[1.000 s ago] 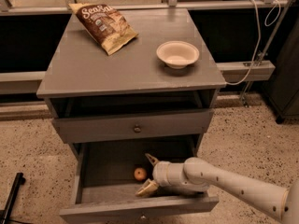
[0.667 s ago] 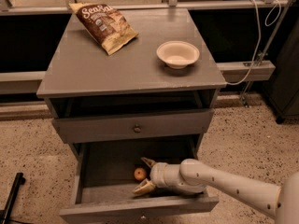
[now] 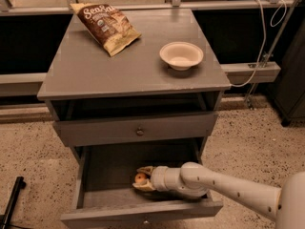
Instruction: Pick orange from middle drawer and place on counter
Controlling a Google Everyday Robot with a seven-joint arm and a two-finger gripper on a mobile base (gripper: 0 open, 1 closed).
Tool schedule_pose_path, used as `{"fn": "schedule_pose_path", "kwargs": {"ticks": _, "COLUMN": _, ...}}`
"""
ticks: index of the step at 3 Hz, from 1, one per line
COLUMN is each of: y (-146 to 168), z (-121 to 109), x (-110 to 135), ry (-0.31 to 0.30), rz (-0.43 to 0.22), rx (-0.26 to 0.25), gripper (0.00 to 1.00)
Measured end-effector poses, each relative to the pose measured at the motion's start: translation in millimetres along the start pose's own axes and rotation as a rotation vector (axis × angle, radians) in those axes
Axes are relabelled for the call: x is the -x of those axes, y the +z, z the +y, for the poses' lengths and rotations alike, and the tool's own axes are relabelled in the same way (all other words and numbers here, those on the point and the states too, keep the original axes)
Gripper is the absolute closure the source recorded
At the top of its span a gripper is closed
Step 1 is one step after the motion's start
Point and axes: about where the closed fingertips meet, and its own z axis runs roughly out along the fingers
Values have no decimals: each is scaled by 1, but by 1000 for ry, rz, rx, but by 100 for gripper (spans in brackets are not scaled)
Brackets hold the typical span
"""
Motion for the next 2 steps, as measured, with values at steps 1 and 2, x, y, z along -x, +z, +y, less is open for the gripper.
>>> {"fn": "schedule_pose_path", "kwargs": {"ticks": 1, "y": -7, "z": 0, "x": 19, "ry": -29, "rz": -48, "rx": 17, "gripper": 94}}
{"fn": "schedule_pose_path", "kwargs": {"ticks": 2, "y": -66, "z": -31, "x": 94, "ry": -136, "rz": -173, "rx": -18, "gripper": 100}}
